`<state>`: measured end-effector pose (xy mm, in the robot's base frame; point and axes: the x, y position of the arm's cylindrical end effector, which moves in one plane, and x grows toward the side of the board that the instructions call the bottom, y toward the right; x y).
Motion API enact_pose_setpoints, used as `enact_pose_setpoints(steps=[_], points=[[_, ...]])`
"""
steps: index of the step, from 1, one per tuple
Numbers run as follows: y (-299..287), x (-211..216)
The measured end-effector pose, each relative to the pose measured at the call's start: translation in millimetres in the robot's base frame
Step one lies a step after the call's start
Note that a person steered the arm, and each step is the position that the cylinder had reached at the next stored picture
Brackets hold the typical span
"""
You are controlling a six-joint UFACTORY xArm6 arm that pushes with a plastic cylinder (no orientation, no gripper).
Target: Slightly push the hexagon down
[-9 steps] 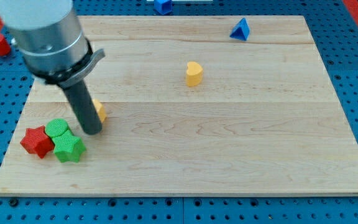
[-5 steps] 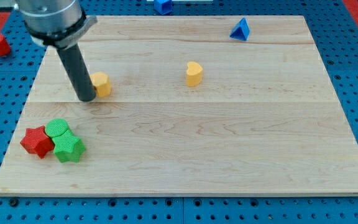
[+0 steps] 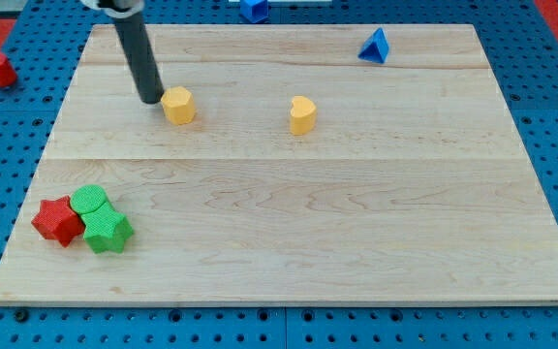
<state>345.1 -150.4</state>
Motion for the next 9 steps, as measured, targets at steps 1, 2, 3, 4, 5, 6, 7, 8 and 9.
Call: enact_pose_setpoints(steps=[1, 2, 3, 4, 5, 6, 7, 8, 9], points=[[-21.3, -1.3], [10.4, -40.5], [86.2, -68.5], [75.1, -45.2], [48.3, -43.1], [39.5, -29.6], [21.3, -14.2], [37.0, 1.6], [30.2, -11.6]])
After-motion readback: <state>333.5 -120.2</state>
